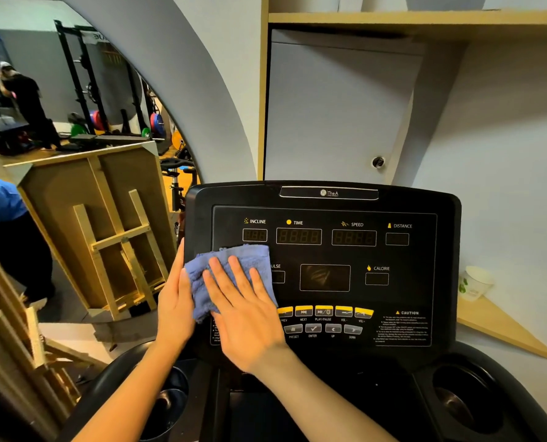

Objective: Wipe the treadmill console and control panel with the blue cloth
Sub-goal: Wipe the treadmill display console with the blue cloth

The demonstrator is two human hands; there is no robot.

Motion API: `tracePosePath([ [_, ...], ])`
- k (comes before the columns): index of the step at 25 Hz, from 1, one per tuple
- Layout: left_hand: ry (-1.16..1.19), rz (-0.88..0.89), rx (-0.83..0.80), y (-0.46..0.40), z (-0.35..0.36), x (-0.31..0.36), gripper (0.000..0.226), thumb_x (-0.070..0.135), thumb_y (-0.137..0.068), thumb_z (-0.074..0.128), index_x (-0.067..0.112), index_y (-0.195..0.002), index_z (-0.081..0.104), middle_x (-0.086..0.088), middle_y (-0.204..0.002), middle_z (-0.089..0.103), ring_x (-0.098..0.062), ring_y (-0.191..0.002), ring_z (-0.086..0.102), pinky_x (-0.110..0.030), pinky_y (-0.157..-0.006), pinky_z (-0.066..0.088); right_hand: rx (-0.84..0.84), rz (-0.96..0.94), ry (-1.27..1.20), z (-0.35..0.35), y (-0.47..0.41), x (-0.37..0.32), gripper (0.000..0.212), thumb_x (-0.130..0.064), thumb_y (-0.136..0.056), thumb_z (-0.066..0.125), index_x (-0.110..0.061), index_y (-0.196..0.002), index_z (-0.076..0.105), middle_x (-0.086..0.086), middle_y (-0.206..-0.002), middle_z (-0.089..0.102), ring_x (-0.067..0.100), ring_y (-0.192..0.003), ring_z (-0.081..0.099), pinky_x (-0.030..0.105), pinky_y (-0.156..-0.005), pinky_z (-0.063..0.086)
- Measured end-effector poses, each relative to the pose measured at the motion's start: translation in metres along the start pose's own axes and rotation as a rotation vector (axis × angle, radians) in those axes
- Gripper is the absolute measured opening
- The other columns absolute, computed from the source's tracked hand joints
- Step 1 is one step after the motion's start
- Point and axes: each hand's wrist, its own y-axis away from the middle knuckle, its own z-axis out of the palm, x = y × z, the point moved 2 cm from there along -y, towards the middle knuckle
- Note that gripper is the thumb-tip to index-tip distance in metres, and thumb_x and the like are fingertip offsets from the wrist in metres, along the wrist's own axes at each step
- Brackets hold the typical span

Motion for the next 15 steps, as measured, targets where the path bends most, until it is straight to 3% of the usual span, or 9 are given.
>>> tracePosePath([
  [2,0.106,-0.002,-0.018,0.001,0.000,-0.001,0.046,0.020,-0.105,0.033,0.019,-0.151,0.032,0.033,-0.124,0.060,0.018,-0.117,0.051,-0.004,-0.094,0.040,0.031,0.007,0.005,-0.008,-0.014,0.005,0.068,-0.037,-0.101,0.028,-0.019,-0.161,0.005,0.004,-0.171,0.000,0.026,-0.157,-0.007,0.047,-0.125,0.001],
  [5,0.097,0.035,-0.014,0.001,-0.001,0.000,0.051,0.031,-0.105,0.032,0.020,-0.155,0.027,0.011,-0.147,0.046,0.008,-0.132,0.045,-0.009,-0.105,0.035,0.075,0.019,-0.012,-0.023,-0.039,0.016,0.066,-0.034,-0.102,0.030,-0.018,-0.162,0.007,0.004,-0.170,0.000,0.025,-0.157,-0.009,0.047,-0.126,-0.001],
  [11,0.038,0.073,-0.045,0.000,-0.002,-0.001,0.053,0.034,-0.104,0.032,0.026,-0.156,0.026,0.024,-0.152,0.039,0.005,-0.139,0.037,-0.007,-0.106,0.030,0.114,-0.029,0.017,-0.039,-0.054,0.046,0.068,-0.028,-0.101,0.039,-0.018,-0.160,0.008,0.003,-0.170,0.001,0.022,-0.157,-0.007,0.044,-0.127,-0.001],
  [13,0.013,0.077,-0.048,0.001,-0.001,0.000,0.052,0.031,-0.106,0.031,0.026,-0.157,0.025,0.023,-0.154,0.035,0.010,-0.139,0.033,-0.002,-0.104,0.027,0.131,-0.012,0.016,-0.044,-0.052,0.061,0.070,-0.026,-0.099,0.043,-0.018,-0.159,0.007,0.003,-0.170,0.003,0.021,-0.157,-0.005,0.044,-0.127,0.000],
  [15,-0.007,0.074,-0.048,0.001,-0.001,0.001,0.050,0.028,-0.107,0.030,0.027,-0.157,0.024,0.038,-0.148,0.033,0.019,-0.135,0.030,0.002,-0.101,0.024,0.145,0.005,0.040,-0.050,-0.047,0.078,0.070,-0.027,-0.099,0.041,-0.017,-0.159,0.006,0.003,-0.170,0.004,0.022,-0.157,-0.004,0.044,-0.127,0.001],
])
